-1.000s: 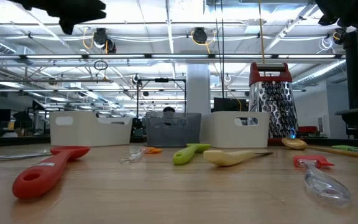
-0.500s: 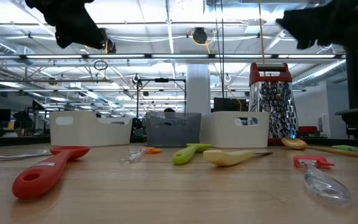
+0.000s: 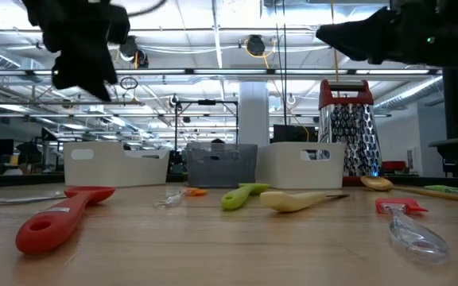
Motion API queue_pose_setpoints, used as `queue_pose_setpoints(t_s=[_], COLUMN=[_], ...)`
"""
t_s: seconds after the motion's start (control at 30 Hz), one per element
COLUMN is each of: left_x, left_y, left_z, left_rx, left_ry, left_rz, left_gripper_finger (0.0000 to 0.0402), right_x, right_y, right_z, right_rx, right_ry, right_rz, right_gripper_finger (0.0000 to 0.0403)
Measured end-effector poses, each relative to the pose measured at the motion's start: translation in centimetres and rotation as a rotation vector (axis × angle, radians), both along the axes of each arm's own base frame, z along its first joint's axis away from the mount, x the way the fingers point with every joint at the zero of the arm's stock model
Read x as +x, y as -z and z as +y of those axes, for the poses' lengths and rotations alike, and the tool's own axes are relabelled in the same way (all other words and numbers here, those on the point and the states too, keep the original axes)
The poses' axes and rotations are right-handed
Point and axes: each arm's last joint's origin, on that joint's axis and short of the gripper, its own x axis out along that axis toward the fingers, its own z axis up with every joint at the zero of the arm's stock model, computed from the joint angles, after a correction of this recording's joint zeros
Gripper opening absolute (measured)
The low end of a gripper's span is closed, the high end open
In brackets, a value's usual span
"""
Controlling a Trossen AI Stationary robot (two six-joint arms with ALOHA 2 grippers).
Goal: Pick & Place Kitchen Items
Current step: Put the bottom left yellow knife into the left white bin
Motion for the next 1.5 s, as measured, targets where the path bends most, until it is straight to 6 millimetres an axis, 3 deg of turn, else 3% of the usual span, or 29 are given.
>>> queue_pose_setpoints(t_s=[0.33, 0.53, 1.0, 1.5], left_x=[1.5, 1.7, 1.7, 1.6], left_y=[4.0, 6.3, 9.8, 10.2], left_z=[-3.0, -5.0, -8.1, -8.2], left_rx=[-0.306, -0.406, -0.417, -0.344], left_ry=[-0.160, -0.224, -0.311, -0.339], left_rz=[0.268, 0.429, 0.571, 0.548], left_gripper_finger=[0.0167, 0.0163, 0.0163, 0.0163], right_x=[0.4, 0.5, 0.5, 0.5], right_y=[0.2, 0.3, 0.3, 0.3], right_z=[-1.4, -1.8, -1.8, -1.8], right_rx=[0.014, 0.067, 0.068, 0.070], right_ry=[0.074, 0.079, 0.078, 0.077], right_rz=[-0.020, -0.027, -0.023, -0.023], right_gripper_finger=[0.0160, 0.0160, 0.0160, 0.0160])
